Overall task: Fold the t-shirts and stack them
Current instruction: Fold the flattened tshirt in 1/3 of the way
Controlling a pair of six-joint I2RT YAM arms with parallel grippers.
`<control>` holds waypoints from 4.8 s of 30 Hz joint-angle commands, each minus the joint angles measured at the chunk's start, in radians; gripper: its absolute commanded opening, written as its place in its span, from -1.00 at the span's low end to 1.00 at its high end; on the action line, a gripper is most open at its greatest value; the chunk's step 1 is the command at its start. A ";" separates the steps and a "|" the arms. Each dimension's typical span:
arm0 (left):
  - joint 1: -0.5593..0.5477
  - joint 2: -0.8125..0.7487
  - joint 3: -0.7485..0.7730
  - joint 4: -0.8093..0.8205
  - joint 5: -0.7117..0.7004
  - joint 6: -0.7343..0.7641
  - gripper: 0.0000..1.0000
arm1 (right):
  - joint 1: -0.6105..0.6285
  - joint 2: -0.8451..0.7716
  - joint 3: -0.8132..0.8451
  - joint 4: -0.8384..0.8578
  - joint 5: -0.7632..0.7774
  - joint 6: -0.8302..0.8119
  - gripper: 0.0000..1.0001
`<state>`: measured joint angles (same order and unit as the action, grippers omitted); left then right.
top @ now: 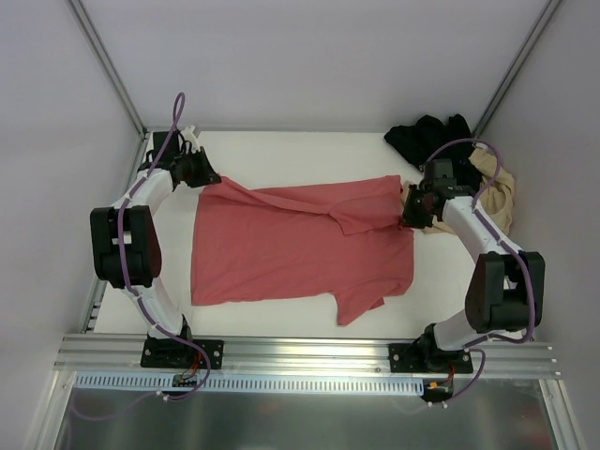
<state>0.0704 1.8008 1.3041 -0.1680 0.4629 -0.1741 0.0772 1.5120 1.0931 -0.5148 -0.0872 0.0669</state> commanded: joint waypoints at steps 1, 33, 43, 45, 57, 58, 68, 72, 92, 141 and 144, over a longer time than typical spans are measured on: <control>-0.011 -0.029 0.006 0.024 0.019 0.010 -1.00 | -0.007 -0.032 -0.031 -0.031 0.006 -0.016 -0.51; -0.023 -0.291 -0.284 -0.107 -0.214 -0.134 -0.54 | -0.007 -0.062 0.021 -0.079 -0.023 -0.004 0.99; -0.024 -0.339 -0.276 -0.085 -0.214 -0.225 0.57 | -0.017 -0.061 0.027 -0.087 -0.020 -0.018 0.99; -0.023 -0.313 -0.273 -0.068 -0.202 -0.252 0.54 | -0.017 -0.056 0.024 -0.083 -0.025 -0.016 0.99; -0.024 -0.077 -0.163 -0.168 -0.219 -0.328 0.00 | -0.019 -0.042 0.037 -0.082 -0.023 -0.024 0.99; -0.024 -0.080 -0.163 -0.188 -0.231 -0.323 -0.01 | -0.019 -0.042 0.036 -0.080 -0.023 -0.026 0.99; -0.024 -0.147 -0.233 -0.268 -0.311 -0.314 -0.02 | -0.017 -0.041 0.011 -0.059 -0.034 -0.018 0.99; -0.023 -0.176 -0.270 -0.272 -0.319 -0.304 -0.02 | -0.019 -0.047 0.010 -0.060 -0.032 -0.019 0.99; -0.032 -0.084 -0.292 -0.234 -0.311 -0.326 -0.52 | -0.019 -0.064 0.005 -0.062 -0.025 -0.016 0.99; -0.041 -0.027 0.078 -0.393 -0.331 -0.255 -1.00 | -0.025 -0.032 0.008 -0.054 -0.019 -0.024 0.99; -0.041 -0.066 0.002 -0.378 -0.326 -0.260 -1.00 | -0.025 -0.036 0.007 -0.056 -0.025 -0.022 0.99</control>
<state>0.0380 1.8240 1.3590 -0.5789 0.1184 -0.4297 0.0620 1.4940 1.0897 -0.5793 -0.1112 0.0509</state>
